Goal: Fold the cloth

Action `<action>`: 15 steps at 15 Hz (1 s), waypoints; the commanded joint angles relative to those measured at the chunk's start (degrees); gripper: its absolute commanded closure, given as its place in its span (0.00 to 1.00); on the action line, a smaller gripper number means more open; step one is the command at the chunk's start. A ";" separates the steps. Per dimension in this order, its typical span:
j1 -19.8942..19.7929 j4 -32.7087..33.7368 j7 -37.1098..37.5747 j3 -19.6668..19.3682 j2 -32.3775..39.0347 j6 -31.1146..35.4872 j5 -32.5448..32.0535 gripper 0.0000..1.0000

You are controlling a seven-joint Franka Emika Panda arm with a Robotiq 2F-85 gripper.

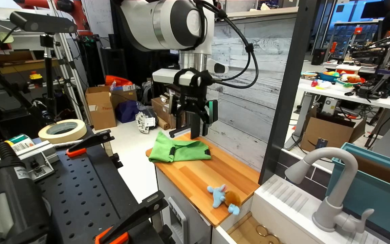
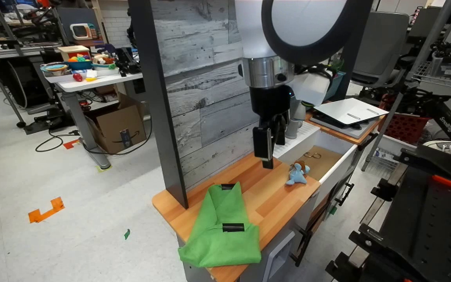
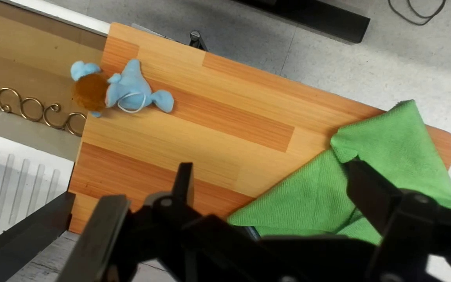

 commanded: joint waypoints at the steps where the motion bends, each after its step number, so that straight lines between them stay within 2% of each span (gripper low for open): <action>1: 1.03 0.16 -0.67 -1.01 -0.02 -0.15 1.04 0.00; 5: 3.66 4.25 1.94 -3.26 4.57 -0.72 -0.76 0.00; 9: 5.27 11.12 2.58 -4.67 11.95 -0.19 -0.76 0.00; 15: 3.85 22.98 1.34 -3.32 22.09 -0.98 2.45 0.00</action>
